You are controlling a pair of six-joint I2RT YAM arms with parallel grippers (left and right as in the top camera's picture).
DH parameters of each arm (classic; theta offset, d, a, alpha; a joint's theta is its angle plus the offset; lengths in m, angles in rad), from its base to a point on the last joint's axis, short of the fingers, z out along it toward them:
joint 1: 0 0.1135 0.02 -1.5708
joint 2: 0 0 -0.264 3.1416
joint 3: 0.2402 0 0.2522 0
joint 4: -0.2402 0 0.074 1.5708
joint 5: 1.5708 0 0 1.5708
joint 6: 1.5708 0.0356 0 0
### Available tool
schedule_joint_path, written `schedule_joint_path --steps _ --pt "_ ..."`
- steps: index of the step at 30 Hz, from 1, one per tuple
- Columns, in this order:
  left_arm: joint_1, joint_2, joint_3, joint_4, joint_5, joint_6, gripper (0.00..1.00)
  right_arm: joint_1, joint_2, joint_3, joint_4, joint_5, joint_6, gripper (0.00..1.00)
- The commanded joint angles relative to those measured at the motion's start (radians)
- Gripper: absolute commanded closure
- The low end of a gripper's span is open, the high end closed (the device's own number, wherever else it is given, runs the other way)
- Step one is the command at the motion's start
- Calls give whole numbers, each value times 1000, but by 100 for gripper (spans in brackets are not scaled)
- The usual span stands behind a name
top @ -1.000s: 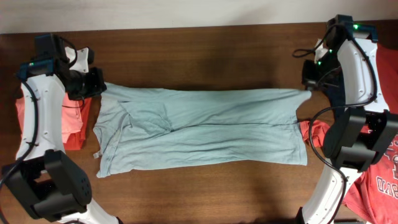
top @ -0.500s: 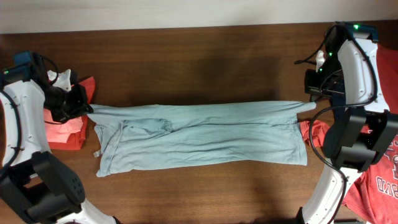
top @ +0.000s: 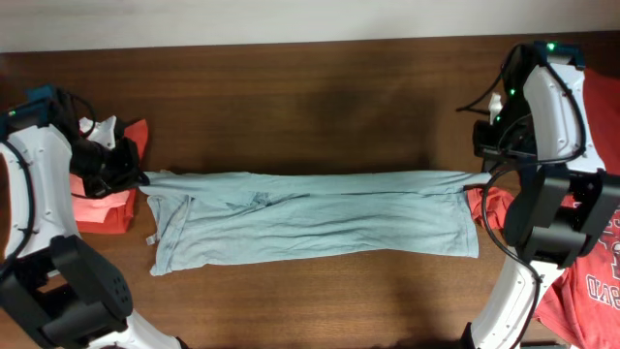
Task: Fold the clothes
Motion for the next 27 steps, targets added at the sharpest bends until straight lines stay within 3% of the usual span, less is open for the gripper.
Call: schedule_joint_path --steps 1,17,24,27 --pt "2 -6 -56 -4 -4 28 99 -9 -17 -56 -2 27 7 95" --pt "2 -6 -254 14 -3 27 99 -9 -17 -198 16 27 7 93" --pt "2 -6 -265 14 -3 27 99 -9 -17 -237 27 28 7 76" --pt "2 -6 -265 13 -3 27 99 -9 -17 -246 32 28 7 75"
